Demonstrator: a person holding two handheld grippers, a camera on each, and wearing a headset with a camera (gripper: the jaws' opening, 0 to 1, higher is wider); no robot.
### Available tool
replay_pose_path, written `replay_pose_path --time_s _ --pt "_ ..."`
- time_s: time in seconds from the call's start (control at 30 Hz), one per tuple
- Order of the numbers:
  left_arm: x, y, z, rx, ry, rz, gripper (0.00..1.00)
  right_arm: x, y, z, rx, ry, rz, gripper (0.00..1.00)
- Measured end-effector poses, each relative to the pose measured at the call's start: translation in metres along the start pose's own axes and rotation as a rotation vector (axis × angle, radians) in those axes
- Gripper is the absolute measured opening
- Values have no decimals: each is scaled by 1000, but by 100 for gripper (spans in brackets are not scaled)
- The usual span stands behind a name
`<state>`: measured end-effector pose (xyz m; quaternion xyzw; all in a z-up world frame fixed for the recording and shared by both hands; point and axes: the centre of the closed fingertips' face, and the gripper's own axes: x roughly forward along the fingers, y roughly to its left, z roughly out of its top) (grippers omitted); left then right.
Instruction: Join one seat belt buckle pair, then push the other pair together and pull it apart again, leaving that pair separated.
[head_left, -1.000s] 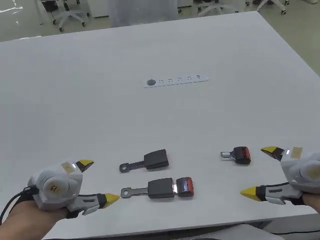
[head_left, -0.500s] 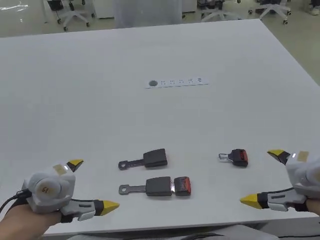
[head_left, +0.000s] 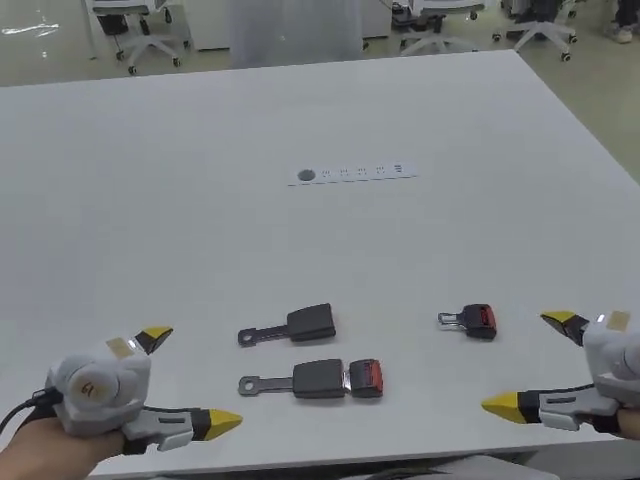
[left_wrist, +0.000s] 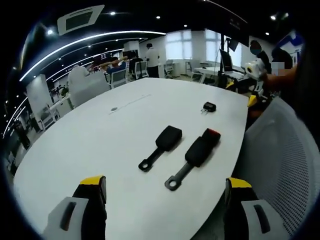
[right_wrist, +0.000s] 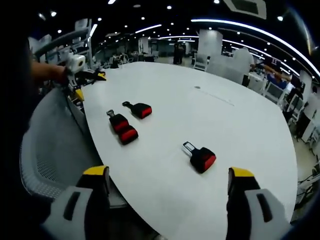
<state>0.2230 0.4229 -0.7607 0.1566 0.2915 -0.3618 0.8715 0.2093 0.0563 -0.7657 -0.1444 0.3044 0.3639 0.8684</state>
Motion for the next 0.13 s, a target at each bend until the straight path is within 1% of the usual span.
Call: replay_pose_path --time_s 0.03,0.1,0.13 --pt "0 0 1 -12 -7 3 100 -1 -1 0 1 0 -3 100" --pt "-1 0 2 -12 -11 6 100 -3 -2 4 19 -15 -4 100" --pt "0 0 2 -9 -11 7 100 -4 -2 6 39 -25 -4 100"
